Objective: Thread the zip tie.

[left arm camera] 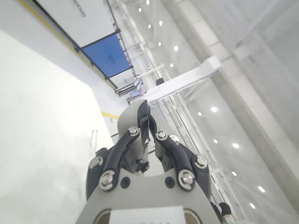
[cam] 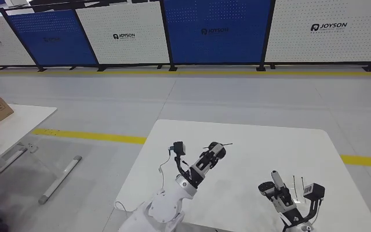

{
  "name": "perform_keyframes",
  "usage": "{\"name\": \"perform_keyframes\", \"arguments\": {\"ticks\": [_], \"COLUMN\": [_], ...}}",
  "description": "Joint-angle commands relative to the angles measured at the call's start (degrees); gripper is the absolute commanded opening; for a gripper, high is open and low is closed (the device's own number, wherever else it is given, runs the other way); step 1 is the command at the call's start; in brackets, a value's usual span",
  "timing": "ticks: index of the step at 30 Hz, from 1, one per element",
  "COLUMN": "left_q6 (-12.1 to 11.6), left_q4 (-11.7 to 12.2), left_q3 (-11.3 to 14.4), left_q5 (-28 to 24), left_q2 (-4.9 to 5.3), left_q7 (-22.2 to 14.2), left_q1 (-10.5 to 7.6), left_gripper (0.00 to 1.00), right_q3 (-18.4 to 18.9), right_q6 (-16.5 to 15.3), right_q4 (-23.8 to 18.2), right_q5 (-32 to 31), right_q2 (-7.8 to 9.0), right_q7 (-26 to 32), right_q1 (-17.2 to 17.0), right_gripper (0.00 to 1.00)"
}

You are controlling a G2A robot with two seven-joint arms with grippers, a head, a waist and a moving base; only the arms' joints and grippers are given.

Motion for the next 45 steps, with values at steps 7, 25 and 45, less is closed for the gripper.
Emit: {"name": "perform_keyframes", "arguments": {"ticks": [7,25,45], "left_q6": [-0.83,4.62,6.40], "left_q4": [-5.10,5.19,7.87], "left_q3": [-2.17,2.13,4.60], "left_q5": [1.42,4.40,6.63], "left_q2": [0.03,-0.38,-0.80], "left_q7": [0.56,-4.51,-5.25], "left_q1": [1.03,2.34,1.61], "left_gripper": [0.00,0.00,0.00], "right_q3": [0.00,0.00,0.00], "right_q6": [0.00,0.00,0.00], "right_q4": [0.00,0.00,0.00], "right_q5": [0.00,0.00,0.00], "right_q2": [0.00,0.00,0.00], "right_q7": [0.00,0.00,0.00], "right_q1": [0.00,0.00,0.00], "right_gripper": [1.00,1.00,1.00]}}
